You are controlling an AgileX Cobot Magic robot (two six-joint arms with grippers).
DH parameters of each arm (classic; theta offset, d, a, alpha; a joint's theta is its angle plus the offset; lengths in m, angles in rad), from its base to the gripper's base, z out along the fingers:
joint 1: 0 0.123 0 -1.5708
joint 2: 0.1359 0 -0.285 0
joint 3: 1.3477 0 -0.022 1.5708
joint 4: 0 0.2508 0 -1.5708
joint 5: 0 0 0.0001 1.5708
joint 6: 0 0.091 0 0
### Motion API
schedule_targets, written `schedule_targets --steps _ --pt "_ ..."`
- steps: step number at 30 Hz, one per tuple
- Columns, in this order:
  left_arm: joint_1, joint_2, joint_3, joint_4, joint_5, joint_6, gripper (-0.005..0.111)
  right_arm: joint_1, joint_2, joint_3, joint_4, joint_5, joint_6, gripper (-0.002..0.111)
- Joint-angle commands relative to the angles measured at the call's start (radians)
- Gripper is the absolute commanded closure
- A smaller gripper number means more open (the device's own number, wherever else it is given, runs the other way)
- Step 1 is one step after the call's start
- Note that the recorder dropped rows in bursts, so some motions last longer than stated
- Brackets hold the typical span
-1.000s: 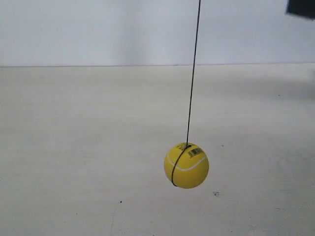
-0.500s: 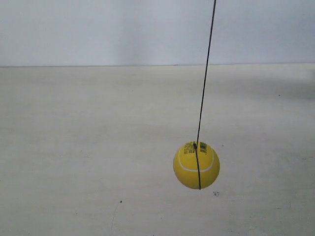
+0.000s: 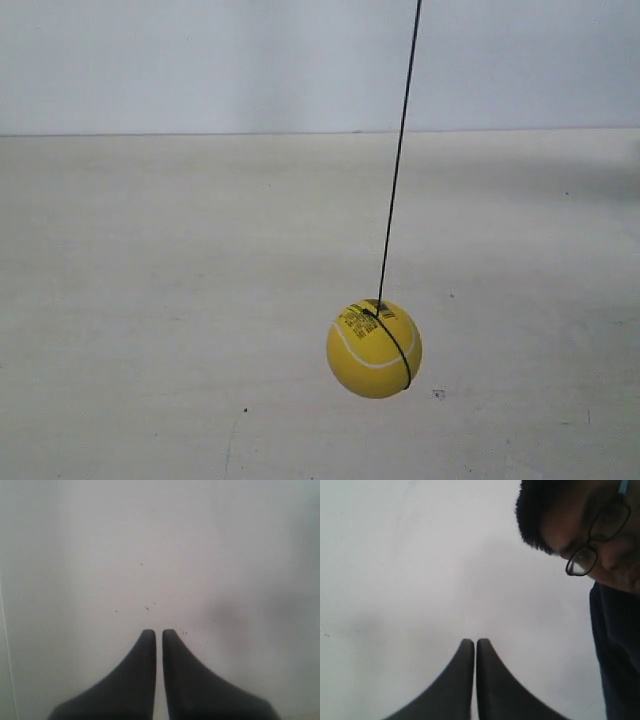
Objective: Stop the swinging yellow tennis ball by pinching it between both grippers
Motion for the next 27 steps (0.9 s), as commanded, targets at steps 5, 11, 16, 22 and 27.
schedule_targets --steps 5,11,16,22,27 --pt "0.001 -0.002 0.009 -0.174 0.242 0.082 0.102 0.0 -0.007 0.052 0.005 -0.19 0.058 0.108" --pt "0.001 -0.002 0.009 -0.174 0.258 0.082 0.102 0.0 -0.007 0.052 0.005 -0.359 0.06 0.108" --pt "0.001 -0.002 0.009 -0.174 0.256 0.082 0.102 0.0 -0.007 0.052 0.005 -0.369 0.06 0.108" --pt "0.001 -0.002 0.009 -0.174 0.256 0.082 0.102 0.0 -0.007 0.052 0.005 -0.355 0.064 0.108" --pt "0.001 -0.002 0.009 -0.174 0.256 0.082 0.102 0.0 -0.007 0.047 0.087 -0.219 0.127 0.108"
